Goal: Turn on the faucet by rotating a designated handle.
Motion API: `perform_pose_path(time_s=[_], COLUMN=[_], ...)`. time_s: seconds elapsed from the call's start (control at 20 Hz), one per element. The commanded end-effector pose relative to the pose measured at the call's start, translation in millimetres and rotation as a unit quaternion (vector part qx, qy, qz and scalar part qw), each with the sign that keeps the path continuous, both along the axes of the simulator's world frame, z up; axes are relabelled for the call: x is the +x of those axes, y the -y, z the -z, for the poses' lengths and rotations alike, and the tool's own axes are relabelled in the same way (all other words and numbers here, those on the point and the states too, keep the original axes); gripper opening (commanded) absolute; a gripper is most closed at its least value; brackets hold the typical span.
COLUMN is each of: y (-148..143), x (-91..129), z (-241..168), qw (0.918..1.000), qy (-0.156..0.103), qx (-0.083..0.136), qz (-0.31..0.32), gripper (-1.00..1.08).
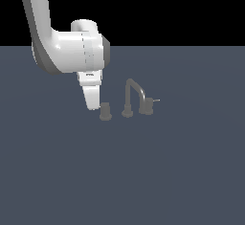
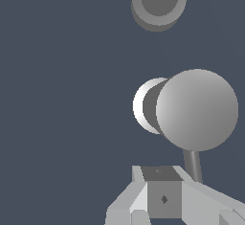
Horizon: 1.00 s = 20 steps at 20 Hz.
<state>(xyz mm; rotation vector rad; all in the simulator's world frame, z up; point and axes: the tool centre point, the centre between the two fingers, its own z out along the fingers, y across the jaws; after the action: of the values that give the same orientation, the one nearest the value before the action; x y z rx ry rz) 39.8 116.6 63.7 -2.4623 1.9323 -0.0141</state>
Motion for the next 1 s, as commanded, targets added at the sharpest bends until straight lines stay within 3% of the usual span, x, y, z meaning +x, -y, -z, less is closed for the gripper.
perform_pose_path(time_s=[0.0,0.55,0.6,0.95], y=[3,14,-3,36], x=[-8,-40,-38,-48], z=[0,0,1,0], qw=[1.0000,1.0000,0.9999,1.0000], qy=[-0.003,-0.007,-0.005,-0.007], qx=[-0.001,-0.002,0.003,0.000], qz=[0.000,-0.001,-0.013,-0.005], gripper=[-1.00,-1.00,-1.00,-1.00])
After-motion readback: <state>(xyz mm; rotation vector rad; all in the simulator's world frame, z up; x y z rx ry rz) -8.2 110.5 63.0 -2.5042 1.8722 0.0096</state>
